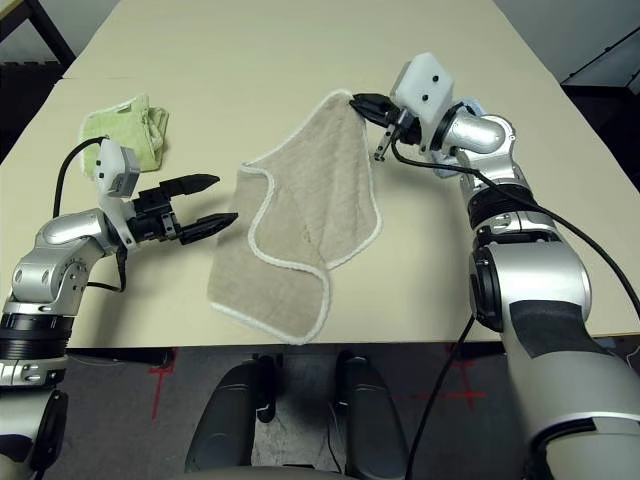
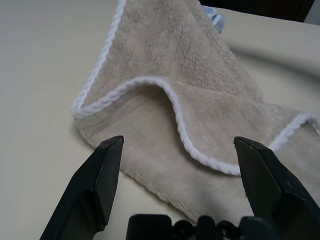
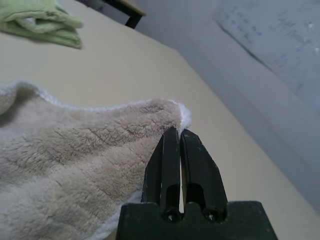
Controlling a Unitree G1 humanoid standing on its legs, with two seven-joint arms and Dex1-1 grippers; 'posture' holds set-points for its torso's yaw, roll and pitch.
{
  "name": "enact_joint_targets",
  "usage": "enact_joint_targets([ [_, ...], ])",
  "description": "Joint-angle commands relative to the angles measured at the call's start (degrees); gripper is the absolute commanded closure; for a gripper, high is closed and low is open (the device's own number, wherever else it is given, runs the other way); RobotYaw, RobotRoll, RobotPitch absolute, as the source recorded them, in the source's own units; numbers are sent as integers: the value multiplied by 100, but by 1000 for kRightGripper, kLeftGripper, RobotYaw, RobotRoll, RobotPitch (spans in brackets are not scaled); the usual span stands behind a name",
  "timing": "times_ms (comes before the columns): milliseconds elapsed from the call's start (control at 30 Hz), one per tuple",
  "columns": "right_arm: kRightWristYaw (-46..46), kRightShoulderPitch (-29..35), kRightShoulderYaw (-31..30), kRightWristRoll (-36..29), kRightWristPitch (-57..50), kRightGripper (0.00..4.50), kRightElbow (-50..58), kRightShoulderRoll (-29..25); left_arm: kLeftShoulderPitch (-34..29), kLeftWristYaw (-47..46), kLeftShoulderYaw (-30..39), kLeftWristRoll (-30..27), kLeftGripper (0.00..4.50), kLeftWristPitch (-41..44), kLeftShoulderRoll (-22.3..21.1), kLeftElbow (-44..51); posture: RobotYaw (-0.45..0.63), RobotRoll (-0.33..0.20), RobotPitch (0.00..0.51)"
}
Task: Fold the towel and set it aside.
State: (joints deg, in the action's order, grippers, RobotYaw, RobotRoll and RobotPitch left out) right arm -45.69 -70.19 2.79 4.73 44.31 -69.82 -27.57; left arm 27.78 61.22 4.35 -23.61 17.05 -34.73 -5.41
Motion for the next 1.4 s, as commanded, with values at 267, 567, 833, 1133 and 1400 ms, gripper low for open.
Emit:
enact_joint_targets([
  [267, 424, -991, 198, -363, 568, 4475, 134, 182, 81, -52, -88, -20, 0, 124, 147, -121, 53, 0, 206],
  [567, 219, -1769, 432, -850, 760, 4475, 277, 261, 198, -57, -114, 17, 0, 110, 235, -288, 42, 0, 202],
  [833, 169, -2255, 710, -1203, 744, 4475, 272, 139, 345, -204, -91, 101, 0, -99, 402, -575, 35, 0, 201],
  [1133, -300, -2162, 987, -1631, 332, 4475, 248, 105, 1196, -1110, 50, 661, 0, -1502, 892, -2129, 27, 0, 209],
  [1400, -572, -2023, 975, -1722, 273, 4475, 331, 234, 2113, -655, -111, 586, 0, -1858, 1418, -2792, 26, 0, 211],
])
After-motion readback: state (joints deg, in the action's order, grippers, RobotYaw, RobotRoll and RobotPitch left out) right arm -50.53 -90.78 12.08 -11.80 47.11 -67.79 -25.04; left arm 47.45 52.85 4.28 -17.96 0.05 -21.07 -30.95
